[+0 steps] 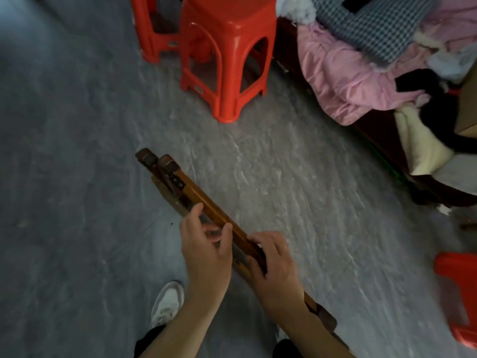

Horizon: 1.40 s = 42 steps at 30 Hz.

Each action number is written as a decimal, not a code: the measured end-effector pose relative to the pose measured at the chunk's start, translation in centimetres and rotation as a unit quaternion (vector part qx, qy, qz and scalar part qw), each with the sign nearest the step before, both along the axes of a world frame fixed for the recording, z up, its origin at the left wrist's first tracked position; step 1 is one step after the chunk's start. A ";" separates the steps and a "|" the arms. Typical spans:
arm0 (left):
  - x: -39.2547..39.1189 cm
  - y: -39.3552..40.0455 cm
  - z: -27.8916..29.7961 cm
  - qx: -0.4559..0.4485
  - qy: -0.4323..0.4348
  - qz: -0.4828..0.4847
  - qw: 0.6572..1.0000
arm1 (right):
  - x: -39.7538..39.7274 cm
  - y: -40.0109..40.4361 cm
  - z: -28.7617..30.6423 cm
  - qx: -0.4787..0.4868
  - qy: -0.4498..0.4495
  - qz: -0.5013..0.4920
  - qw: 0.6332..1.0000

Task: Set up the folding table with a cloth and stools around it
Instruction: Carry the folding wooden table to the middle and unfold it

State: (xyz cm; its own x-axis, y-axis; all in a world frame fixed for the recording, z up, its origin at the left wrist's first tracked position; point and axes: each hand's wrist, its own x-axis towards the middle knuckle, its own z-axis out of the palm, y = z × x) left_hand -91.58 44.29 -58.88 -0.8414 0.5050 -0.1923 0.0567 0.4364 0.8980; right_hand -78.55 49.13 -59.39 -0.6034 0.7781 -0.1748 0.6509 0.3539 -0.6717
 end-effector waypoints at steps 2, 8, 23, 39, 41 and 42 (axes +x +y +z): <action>1.2 -0.1 -0.3 -0.021 0.038 0.006 0.999 | 0.2 0.2 -0.1 0.001 0.000 0.031 1.000; 6.4 -1.8 0.7 -0.109 0.064 0.019 0.992 | 4.8 0.8 1.1 0.024 -0.083 0.203 0.975; 24.1 -8.5 1.2 -0.138 -0.010 -0.111 0.984 | 17.3 3.5 2.3 -0.041 -0.052 0.351 0.934; 36.0 -12.2 -6.6 -0.214 0.023 0.016 0.976 | 27.1 3.2 -4.3 -0.091 -0.074 0.379 0.918; 35.2 -10.9 -9.9 -0.195 0.053 0.031 0.979 | 27.2 3.9 -8.2 -0.074 -0.071 0.394 0.913; 35.0 -10.3 -11.6 -0.189 0.060 0.035 0.979 | 27.4 4.2 -10.3 -0.064 -0.079 0.385 0.917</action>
State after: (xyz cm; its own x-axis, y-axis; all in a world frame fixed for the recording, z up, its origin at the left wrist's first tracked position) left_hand -56.57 34.01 -70.49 -0.8998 0.3561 -0.2521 0.1092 0.7434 0.6599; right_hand -51.14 53.36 -69.70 -0.9245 0.0981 -0.3684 0.3341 0.6741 -0.6587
